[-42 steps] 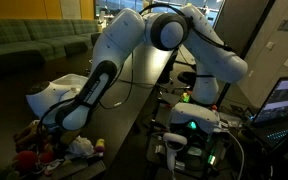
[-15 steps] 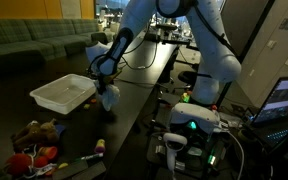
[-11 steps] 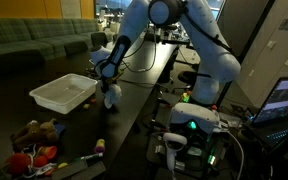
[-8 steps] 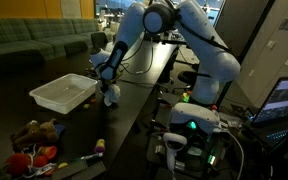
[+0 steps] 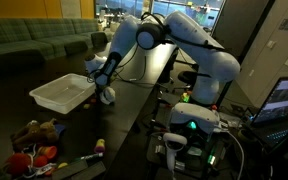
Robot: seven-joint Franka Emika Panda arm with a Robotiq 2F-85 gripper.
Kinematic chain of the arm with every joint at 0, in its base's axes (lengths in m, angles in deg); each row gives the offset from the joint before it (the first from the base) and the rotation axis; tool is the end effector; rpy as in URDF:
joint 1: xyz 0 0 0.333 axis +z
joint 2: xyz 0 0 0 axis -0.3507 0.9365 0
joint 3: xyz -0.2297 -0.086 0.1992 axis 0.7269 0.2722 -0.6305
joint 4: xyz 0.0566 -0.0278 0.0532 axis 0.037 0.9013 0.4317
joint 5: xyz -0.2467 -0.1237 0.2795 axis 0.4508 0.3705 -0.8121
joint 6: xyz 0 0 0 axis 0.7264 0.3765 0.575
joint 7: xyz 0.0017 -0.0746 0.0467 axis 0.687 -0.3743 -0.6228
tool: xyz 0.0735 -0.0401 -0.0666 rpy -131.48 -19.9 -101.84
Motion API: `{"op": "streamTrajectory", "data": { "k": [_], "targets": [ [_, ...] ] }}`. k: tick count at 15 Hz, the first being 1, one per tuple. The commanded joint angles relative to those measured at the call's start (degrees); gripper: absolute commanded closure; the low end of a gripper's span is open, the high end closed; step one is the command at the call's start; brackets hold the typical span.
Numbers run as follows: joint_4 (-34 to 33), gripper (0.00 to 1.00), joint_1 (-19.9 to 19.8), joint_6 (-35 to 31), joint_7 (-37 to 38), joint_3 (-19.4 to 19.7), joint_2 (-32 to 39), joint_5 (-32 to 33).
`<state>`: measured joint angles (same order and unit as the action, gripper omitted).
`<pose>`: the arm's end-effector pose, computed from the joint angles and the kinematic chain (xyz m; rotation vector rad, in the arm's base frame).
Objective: Pick up the towel and push the objects in front of the white container to the left then place the towel in the container.
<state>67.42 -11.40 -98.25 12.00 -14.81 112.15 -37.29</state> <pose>0.6769 -0.0857 0.0446 2.6803 -0.3986 0.0709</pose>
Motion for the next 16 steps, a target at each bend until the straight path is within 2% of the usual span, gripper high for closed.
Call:
{"op": "streamTrajectory", "data": {
  "k": [1,7,16],
  "targets": [
    [-5.48,0.99,0.08,-0.35,-0.34,-0.74,3.57,-1.57],
    [-3.41,0.99,2.78,-1.59,-1.02,-3.29,2.44,-1.42],
    [1.24,0.99,9.49,-1.03,-0.47,-4.85,-0.71,-0.95]
  ]
}}
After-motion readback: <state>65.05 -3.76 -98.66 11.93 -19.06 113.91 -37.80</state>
